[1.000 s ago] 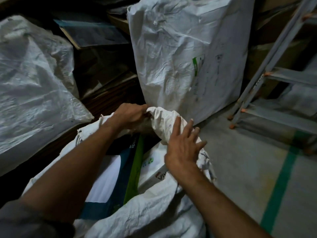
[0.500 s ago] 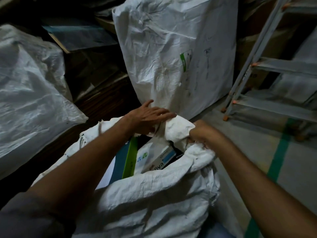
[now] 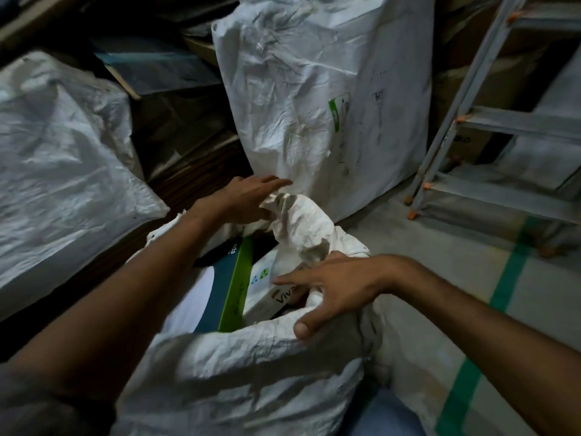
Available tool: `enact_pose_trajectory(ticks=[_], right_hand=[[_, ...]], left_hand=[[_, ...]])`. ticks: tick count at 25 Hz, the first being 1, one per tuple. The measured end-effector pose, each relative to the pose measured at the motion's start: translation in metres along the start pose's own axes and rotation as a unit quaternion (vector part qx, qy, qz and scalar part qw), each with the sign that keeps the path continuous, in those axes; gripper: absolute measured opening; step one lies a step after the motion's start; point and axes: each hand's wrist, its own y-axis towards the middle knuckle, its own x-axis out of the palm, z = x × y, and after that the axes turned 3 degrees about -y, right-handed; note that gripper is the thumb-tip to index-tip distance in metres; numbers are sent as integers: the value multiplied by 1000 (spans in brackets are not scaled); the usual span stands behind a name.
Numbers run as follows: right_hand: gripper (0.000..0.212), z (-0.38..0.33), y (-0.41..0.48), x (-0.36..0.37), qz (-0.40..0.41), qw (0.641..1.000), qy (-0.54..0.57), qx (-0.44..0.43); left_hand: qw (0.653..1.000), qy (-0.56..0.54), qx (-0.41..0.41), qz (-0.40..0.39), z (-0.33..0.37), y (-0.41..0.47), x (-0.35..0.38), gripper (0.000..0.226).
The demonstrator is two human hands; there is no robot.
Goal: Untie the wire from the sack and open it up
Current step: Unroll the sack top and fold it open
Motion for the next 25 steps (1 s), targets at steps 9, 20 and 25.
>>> enact_pose_trajectory(ticks=[9,20,25], right_hand=[[28,-19,-2,71,370,896,-244,-27],[67,-101,-4,85,189,968,-163,-31],[17,-121,22,112,331,892,-302,-55]], left_hand=[[959,-237,-39,-149,87,-241,31,76],[894,46,-62,441,156,-313,146,13],[796,-351,-237,432,147,-345,112,19]])
